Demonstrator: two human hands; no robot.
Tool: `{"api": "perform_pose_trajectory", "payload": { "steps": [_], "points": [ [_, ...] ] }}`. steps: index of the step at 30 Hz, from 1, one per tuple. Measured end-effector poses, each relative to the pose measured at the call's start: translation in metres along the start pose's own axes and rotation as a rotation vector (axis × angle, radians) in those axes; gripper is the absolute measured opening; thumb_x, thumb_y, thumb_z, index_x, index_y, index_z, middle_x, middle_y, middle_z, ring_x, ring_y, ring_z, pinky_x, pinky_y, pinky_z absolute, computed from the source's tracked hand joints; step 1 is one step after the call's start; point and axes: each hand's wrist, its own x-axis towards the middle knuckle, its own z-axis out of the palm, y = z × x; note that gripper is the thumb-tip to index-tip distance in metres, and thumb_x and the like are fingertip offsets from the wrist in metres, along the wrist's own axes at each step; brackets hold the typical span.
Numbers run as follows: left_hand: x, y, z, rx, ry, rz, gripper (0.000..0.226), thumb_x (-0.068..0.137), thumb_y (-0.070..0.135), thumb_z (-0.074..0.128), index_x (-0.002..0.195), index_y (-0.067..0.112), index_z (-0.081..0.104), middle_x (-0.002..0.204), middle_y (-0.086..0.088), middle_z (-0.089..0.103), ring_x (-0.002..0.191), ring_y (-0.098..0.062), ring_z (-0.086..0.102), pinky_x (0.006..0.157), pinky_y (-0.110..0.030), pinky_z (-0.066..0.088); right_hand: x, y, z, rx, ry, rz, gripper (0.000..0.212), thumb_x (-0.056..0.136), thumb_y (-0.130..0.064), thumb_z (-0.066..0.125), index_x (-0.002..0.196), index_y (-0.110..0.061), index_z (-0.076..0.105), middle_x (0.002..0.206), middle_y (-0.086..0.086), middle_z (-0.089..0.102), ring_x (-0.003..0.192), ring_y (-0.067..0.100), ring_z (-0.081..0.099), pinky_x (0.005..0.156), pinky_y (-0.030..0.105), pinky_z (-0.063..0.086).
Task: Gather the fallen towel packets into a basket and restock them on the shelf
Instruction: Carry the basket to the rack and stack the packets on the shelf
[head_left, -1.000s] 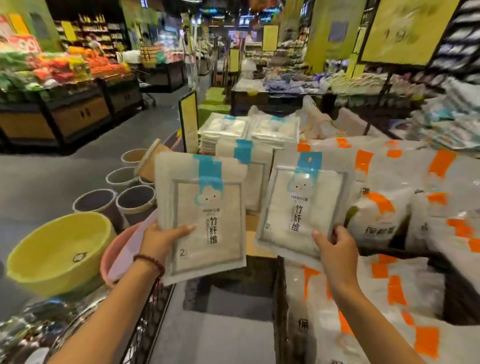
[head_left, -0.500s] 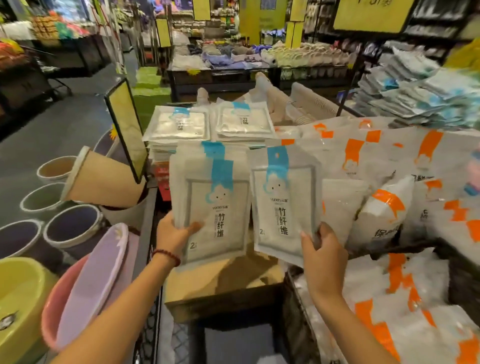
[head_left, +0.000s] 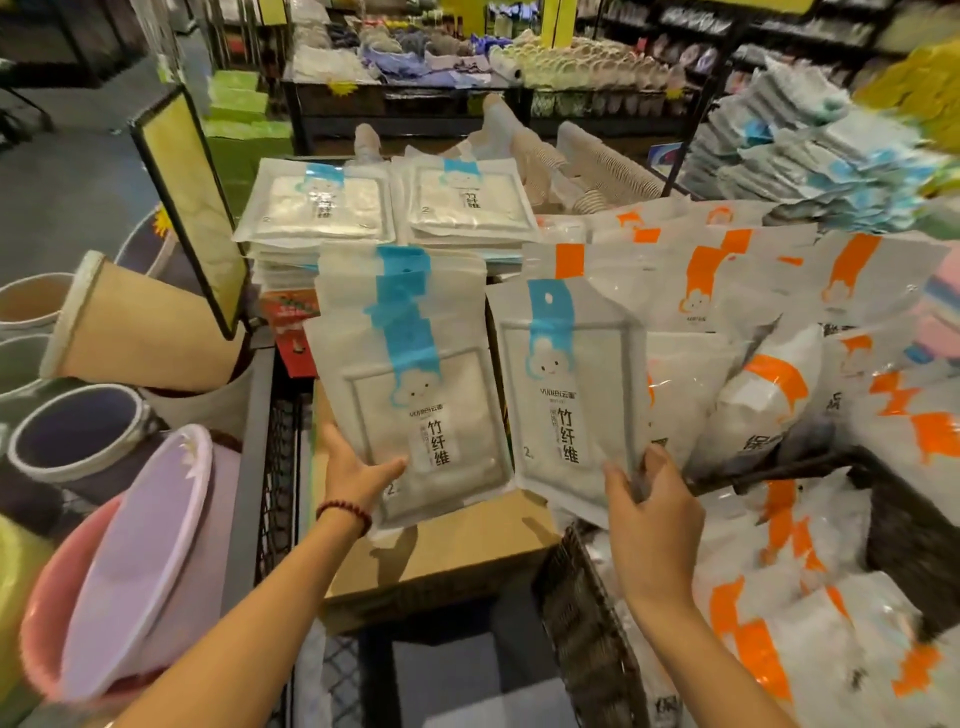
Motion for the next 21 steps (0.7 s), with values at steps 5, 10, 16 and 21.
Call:
{"api": "perform_pose_trajectory", "payload": {
  "steps": [5,10,16,21],
  "points": [
    [0.002,0.0,-0.002,0.015,0.006,0.047,0.071,0.065,-0.01,0.076,0.116,0.018,0.036,0.102,0.008,0.049,0.092,-0.008,0.052,0.076,-0.02,0.048,-0.001,-0.003,0.001,-0.001,-0.009,0.002,0.007,0.089,-0.013,0.062,0.086,-0.016,0.056,0.073,-0.012,0.058,0.067,0.003,0.055,0.06,0.007,0.04],
    [0.026,0.015,0.002,0.07,0.07,0.196,0.059,0.068,-0.004,0.077,0.11,0.014,0.04,0.098,0.007,0.05,0.087,-0.007,0.053,0.065,-0.01,0.049,0.001,-0.004,0.004,0.039,-0.028,0.023,0.002,0.09,-0.016,0.06,0.091,-0.016,0.059,0.084,-0.006,0.063,0.078,0.008,0.059,0.071,0.018,0.049],
    [0.044,0.004,0.005,0.221,0.031,0.149,0.071,0.066,0.002,0.08,0.122,0.008,0.038,0.117,-0.011,0.05,0.113,-0.026,0.05,0.094,-0.043,0.046,-0.001,0.001,0.004,0.038,-0.007,0.017,0.008,0.089,-0.015,0.062,0.083,-0.015,0.057,0.074,-0.011,0.061,0.071,-0.003,0.058,0.06,0.012,0.045],
    [0.031,-0.007,0.007,0.38,0.093,0.125,0.093,0.056,0.004,0.085,0.133,0.007,0.032,0.129,-0.012,0.045,0.122,-0.03,0.044,0.103,-0.043,0.04,-0.001,0.002,0.003,0.04,0.018,-0.008,0.014,0.087,-0.013,0.064,0.078,-0.015,0.053,0.067,-0.011,0.057,0.072,-0.008,0.058,0.053,0.007,0.041]
  ]
}}
